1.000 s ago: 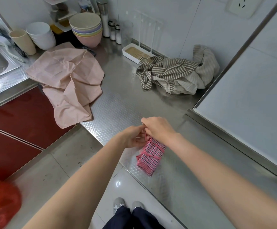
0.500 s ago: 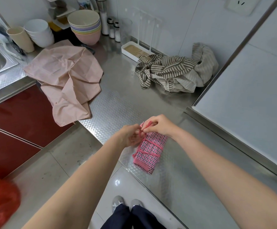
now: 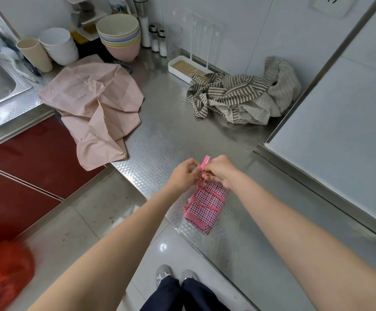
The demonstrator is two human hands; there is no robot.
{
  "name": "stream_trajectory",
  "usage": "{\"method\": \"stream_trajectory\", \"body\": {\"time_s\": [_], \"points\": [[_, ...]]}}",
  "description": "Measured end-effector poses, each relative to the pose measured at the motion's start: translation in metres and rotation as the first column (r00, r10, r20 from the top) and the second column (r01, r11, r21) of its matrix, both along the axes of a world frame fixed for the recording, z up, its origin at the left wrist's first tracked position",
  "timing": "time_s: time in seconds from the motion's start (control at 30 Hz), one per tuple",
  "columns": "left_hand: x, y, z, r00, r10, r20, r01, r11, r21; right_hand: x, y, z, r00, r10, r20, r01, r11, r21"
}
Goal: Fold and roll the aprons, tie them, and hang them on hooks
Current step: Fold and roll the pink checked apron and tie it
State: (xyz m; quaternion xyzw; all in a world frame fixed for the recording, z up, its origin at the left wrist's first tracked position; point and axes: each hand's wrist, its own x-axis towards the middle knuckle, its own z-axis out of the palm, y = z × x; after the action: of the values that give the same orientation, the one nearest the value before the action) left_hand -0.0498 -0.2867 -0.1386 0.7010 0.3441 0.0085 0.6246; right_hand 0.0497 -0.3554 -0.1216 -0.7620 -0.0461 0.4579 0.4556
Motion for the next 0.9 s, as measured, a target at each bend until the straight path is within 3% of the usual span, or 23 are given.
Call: {"method": "stream_trajectory", "body": {"time_s": [0.1,0.2,0.33,0.5,0.63,0.8,0.9], "points": [[0.003,0.005,-0.002,0.997,-0.017,-0.082,0.031,0.984,0.176,-0.003,0.001,0.003,0.990,0.142,0.016,-0.142,0.990,0.016],[0.003,0.006,-0.004,0.991,-0.037,-0.131,0.069,0.966,0.249,-0.006,0.001,0.003,0.965,0.258,0.046,-0.258,0.966,0.010],[0.001,0.008,-0.004,0.995,-0.037,-0.097,0.064,0.952,0.300,-0.006,0.000,0.002,0.973,0.231,0.021,-0.232,0.971,0.051],[-0.001,0.004,-0.001,0.998,-0.052,-0.017,0.054,0.993,0.104,0.002,-0.004,-0.014,0.963,0.173,0.207,-0.171,0.985,-0.029],[-0.008,0.007,-0.005,0.999,0.039,-0.015,-0.041,0.989,-0.139,0.003,-0.006,-0.011,0.970,0.158,0.183,-0.169,0.985,0.044],[-0.003,0.009,0.001,0.998,0.032,-0.055,-0.040,0.988,-0.147,0.008,-0.012,-0.017,0.955,0.201,0.220,-0.219,0.974,0.061],[-0.002,0.009,0.001,0.996,0.032,-0.078,-0.042,0.990,-0.131,0.007,-0.015,-0.014,0.992,0.106,0.063,-0.118,0.968,0.223]]}}
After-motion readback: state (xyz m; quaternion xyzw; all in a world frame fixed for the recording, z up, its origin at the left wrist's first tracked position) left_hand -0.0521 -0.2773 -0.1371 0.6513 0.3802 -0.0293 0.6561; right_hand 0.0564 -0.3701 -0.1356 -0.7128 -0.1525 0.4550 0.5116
